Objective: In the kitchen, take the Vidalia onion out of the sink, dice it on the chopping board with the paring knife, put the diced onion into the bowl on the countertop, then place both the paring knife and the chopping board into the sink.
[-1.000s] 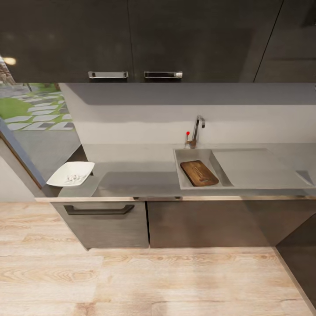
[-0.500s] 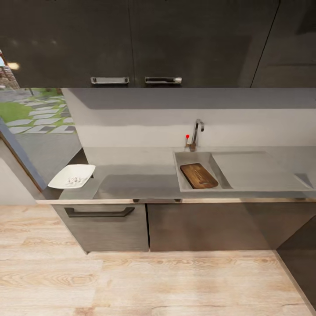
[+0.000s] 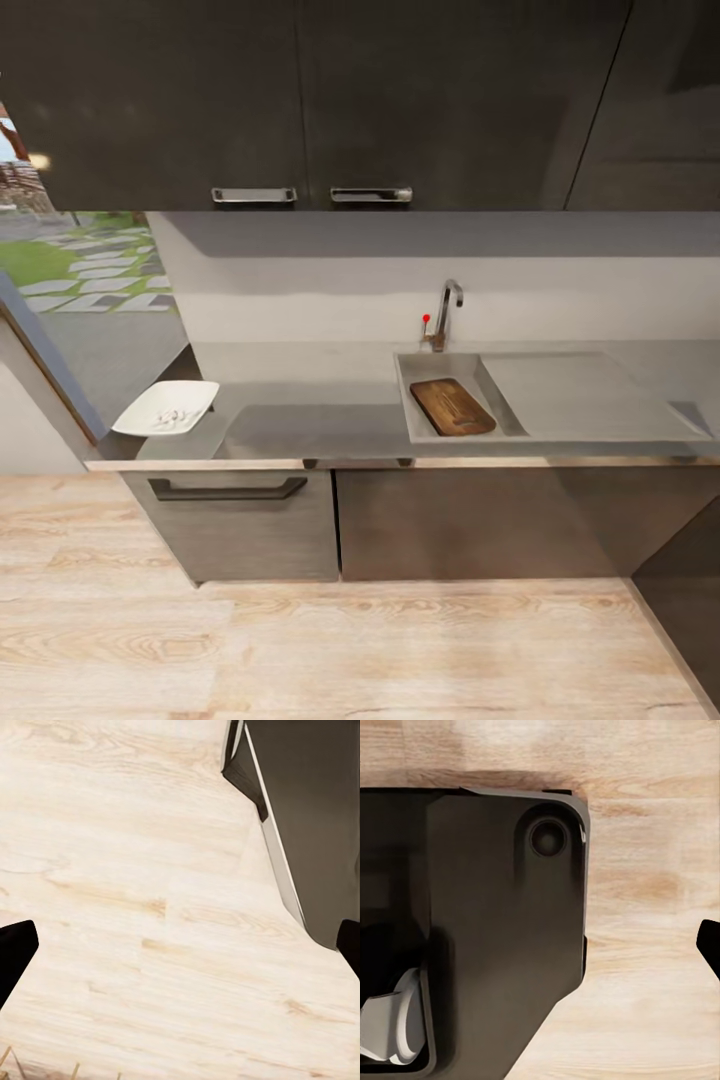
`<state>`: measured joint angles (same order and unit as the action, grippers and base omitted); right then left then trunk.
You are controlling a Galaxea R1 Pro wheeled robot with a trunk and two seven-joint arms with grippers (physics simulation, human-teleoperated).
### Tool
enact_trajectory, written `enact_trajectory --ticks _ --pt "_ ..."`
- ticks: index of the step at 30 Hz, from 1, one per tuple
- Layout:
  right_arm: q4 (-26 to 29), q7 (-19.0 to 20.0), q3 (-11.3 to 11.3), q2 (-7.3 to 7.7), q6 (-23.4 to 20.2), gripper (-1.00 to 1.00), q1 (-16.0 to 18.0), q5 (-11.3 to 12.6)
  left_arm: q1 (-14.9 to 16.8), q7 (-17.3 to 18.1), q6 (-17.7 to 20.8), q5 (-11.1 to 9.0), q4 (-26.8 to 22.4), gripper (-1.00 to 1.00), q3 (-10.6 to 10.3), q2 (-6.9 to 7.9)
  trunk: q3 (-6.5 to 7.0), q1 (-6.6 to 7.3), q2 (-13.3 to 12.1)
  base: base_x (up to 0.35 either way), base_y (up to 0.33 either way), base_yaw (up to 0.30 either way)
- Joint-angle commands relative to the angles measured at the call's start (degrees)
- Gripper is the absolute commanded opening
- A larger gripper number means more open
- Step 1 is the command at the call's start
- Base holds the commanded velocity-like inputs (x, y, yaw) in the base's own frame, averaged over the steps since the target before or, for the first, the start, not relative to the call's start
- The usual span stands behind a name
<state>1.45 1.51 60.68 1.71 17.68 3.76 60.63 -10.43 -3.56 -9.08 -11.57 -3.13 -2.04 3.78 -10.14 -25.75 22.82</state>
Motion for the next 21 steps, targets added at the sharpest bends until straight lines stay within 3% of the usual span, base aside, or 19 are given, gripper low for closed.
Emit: enact_trajectory --ticks 1,21 --pt "0.0 0.2 0.4 0.00 0.1 1.00 0.0 0.6 0.0 -0.1 -0.1 -0.4 -0.1 1.00 -0.2 0.00 0.00 -0.03 0.1 0.000 0.000 0.000" --pt "0.1 0.2 0.0 -0.09 0.1 1.00 0.0 0.7 0.0 -0.1 -0.1 -0.4 -0.1 1.00 -0.2 0.00 1.84 -0.03 0.1 0.000 0.000 0.000"
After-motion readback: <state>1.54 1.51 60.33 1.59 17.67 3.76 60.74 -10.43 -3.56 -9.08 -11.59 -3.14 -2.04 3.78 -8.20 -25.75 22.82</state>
